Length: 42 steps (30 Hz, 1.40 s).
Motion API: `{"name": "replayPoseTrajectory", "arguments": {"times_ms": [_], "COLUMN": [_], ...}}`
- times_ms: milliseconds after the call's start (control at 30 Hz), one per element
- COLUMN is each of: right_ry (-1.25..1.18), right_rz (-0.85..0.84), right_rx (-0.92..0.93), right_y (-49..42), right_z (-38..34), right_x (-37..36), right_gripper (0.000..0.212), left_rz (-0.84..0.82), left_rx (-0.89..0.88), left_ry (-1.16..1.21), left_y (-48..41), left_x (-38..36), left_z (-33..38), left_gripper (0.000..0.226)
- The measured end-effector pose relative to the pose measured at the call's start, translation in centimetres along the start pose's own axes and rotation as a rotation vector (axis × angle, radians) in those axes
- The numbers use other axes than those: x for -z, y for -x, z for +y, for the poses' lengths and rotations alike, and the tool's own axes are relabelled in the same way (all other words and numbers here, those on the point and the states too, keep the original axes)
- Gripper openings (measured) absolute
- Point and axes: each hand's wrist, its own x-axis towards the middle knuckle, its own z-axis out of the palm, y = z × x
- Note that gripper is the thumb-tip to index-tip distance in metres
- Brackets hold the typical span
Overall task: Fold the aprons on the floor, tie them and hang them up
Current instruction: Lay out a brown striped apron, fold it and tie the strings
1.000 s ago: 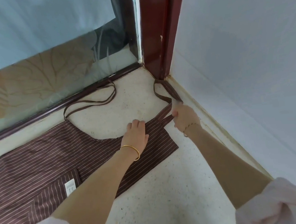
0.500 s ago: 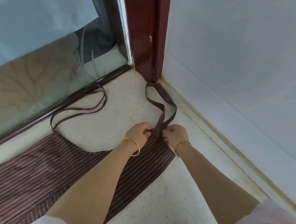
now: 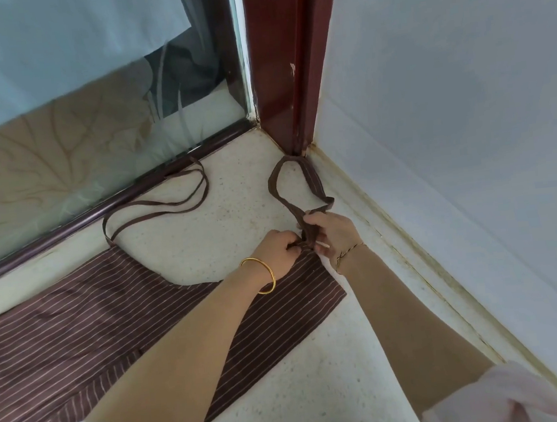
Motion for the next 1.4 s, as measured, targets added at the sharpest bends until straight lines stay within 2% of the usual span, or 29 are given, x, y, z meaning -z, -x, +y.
{"name": "replayPoseTrajectory", "arguments": {"times_ms": [100,267,367,567,667,733,833,900,967,1033,1100,1167,1233,1300,1400], "right_ry": [-0.097,-0.24,-0.265,-0.207,-0.081,0.03,0.126,0.17,0.239,0.357,0.482,0.526,0.555,0.683,0.792], "right_rz": [-0.087,-0.163,-0.209,-0.193,-0.122,-0.108,-0.133,-0.12,-0.075,0.005,0.06,0.039,0.003,0.053,0.136], "right_rx": [0.01,0.043,0.084,0.29,0.427,0.477,0.507,0.533,0.572,0.601,0.647,0.667,0.687,0.745,0.798], "right_y": [0.1,0.4,1.1,3.1,3.6,4.1,4.9,5.5,6.1,6.1,6.3,6.7,7.1,6.9,7.0], "right_z": [-1.0,-2.8,-4.6,-8.6,-10.2,-10.6,-10.3,-10.1,-10.1,-9.9,-9.7,-9.4,-9.1,-8.8,-7.6], "right_x": [0.1,0.5,0.6,0.7,0.7,0.3,-0.6,-1.2,-1.8,-2.3,-2.7,-2.9,-2.9,-2.6,-2.0], "right_gripper": [0.018,0.014,0.017,0.02,0.02,0.023,0.021,0.023,0.023,0.024,0.028,0.031,0.031,0.03,0.023], "left_rz": [0.02,0.035,0.044,0.076,0.145,0.204,0.185,0.18,0.227,0.354,0.552,0.71,0.742,0.723,0.695], "left_rx": [0.0,0.064,0.114,0.158,0.1,0.033,-0.101,-0.197,-0.221,-0.189,-0.139,-0.132,-0.136,-0.123,-0.092], "left_ry": [0.036,0.047,0.019,-0.084,-0.126,0.187,0.778,0.959,1.01,0.919,0.706,0.509,0.418,0.336,0.218], "left_y": [0.3,0.1,0.0,0.0,0.2,0.7,2.8,3.9,5.2,5.9,6.1,6.3,6.8,7.3,8.2], "left_x": [0.1,0.0,-0.4,-1.0,-0.5,0.9,4.5,6.2,7.4,8.0,8.6,9.1,10.0,11.1,12.4], "left_z": [0.2,0.3,0.6,0.9,1.6,3.4,7.7,9.6,10.8,11.4,11.2,10.6,10.2,10.1,9.9], "left_gripper": [0.016,0.008,0.019,0.026,0.037,0.048,0.048,0.048,0.045,0.052,0.058,0.045,0.024,0.005,0.01]}}
